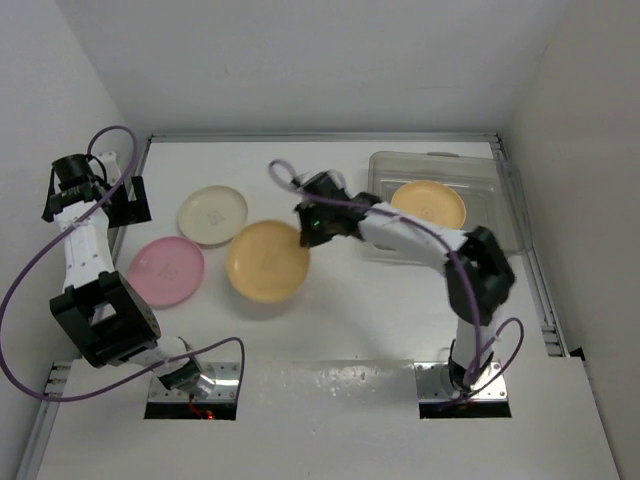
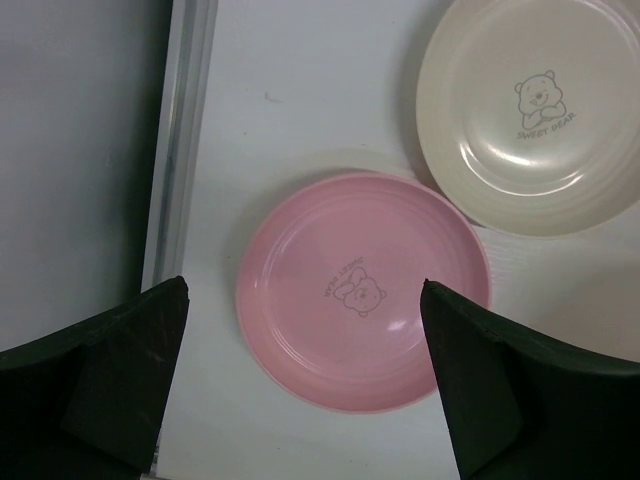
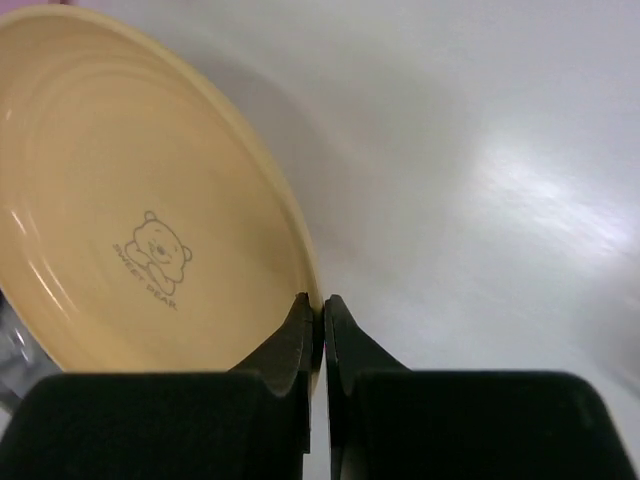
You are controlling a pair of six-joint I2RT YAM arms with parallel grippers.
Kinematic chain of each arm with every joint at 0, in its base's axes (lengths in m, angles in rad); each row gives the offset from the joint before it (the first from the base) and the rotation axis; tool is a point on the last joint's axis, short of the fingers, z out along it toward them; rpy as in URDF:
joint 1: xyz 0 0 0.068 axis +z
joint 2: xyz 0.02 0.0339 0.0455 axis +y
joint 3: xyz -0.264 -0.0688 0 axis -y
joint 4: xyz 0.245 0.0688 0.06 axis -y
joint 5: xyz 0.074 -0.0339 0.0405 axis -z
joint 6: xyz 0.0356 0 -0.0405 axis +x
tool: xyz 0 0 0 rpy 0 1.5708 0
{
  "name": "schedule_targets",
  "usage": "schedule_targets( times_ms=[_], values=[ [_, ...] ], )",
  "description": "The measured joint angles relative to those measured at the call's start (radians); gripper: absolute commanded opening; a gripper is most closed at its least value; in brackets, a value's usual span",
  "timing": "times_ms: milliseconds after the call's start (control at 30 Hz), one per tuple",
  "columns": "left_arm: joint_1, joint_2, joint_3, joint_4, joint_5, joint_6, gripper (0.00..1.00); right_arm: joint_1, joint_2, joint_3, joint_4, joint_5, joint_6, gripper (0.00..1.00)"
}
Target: Place the plates into the plastic bin on the countertop
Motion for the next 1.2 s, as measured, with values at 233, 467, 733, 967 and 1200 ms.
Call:
schedule_targets(
  times_ms=[233, 467, 733, 967, 1200],
  values=[
    [0.0, 0.032, 0.054, 0.005, 0.011, -0.008, 0.99, -0.546, -0.344, -0.074, 0.008, 0.048, 0.09, 0.0],
    [0.0, 0.089, 0.103, 0.005, 0.027, -0.031, 0.99, -0.883, -0.324, -0.117, -0.076, 0.167, 0.115, 0.0],
    [0.0, 0.14, 0.145, 0.014, 0.043, -0.05, 0.97, -0.982, -0.169, -0.13, -0.171, 0.182, 0.142, 0.0],
    [-0.006, 0.161, 0.145, 0.016, 0.047, -0.053, 0.97, -0.952, -0.169, -0.151, -0.182, 0.186, 0.149, 0.33],
    [-0.07, 0.255, 0.166, 0.027, 0.047, -0.052, 0.99, -0.888, -0.169, -0.153, -0.235, 0.286, 0.102, 0.62]
  ],
)
